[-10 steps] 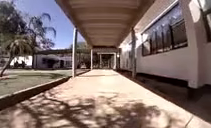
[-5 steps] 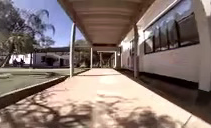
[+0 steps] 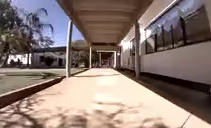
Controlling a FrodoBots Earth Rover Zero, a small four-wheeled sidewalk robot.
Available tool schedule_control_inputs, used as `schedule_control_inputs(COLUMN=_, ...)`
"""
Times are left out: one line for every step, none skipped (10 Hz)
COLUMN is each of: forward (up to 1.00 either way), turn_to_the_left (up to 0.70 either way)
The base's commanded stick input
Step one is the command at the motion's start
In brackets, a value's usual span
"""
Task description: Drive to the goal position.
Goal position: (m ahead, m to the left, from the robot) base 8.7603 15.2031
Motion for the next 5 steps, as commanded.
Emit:
schedule_control_inputs(forward=0.70, turn_to_the_left=0.00)
schedule_control_inputs(forward=0.70, turn_to_the_left=0.00)
schedule_control_inputs(forward=0.70, turn_to_the_left=0.00)
schedule_control_inputs(forward=0.70, turn_to_the_left=0.00)
schedule_control_inputs(forward=0.70, turn_to_the_left=0.00)
